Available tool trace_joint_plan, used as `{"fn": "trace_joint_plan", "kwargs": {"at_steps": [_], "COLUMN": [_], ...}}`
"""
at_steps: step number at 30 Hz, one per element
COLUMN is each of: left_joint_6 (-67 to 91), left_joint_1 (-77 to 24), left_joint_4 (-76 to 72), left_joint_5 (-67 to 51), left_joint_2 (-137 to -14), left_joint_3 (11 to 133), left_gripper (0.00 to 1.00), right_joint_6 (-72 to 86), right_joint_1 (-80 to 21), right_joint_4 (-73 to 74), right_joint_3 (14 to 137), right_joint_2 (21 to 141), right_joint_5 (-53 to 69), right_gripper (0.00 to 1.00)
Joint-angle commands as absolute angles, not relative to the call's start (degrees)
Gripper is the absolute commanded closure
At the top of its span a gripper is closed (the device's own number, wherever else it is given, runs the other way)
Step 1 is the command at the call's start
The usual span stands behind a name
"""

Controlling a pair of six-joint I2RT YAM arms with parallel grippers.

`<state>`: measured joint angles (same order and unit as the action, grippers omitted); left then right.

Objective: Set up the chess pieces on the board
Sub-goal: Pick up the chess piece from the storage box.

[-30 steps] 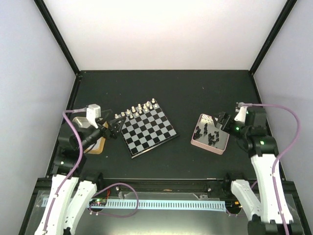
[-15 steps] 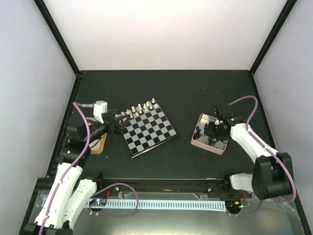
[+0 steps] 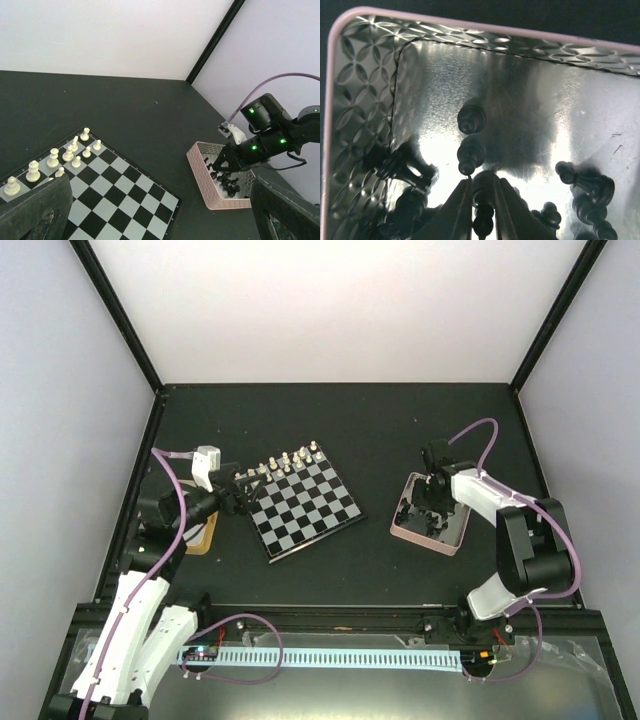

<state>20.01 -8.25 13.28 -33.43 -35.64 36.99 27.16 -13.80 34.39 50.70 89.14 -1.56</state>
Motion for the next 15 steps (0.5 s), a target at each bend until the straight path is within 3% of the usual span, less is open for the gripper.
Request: {"fn": "trace_joint_plan", "kwargs": {"at_steps": [1,6,15], "left_joint_6": [18.56,18.48,18.4], "left_joint_1": [-7.82,-7.78,-7.8], "left_joint_4": [12.42,12.66,13.05], "left_joint_5": [-32.8,-32.55,-31.57], "left_joint_2": [-35.36,-35.03,-34.34], "left_joint_3": [36.83,36.8,36.74], "left_gripper": [0.01,0.01,0.01], "right_joint_6": [25.99,26.09,27.23], "right_joint_1": [-14.29,-15.29,-20.45], "right_joint_4": [33.31,36.01,41.59], "right_joint_3": [52.68,53.15,58.12], "right_joint_2": [90.92,88.16,79.29], "right_joint_5": [-4.43,-5.23,0.92], "right_gripper": [0.9,0.98,0.99]}}
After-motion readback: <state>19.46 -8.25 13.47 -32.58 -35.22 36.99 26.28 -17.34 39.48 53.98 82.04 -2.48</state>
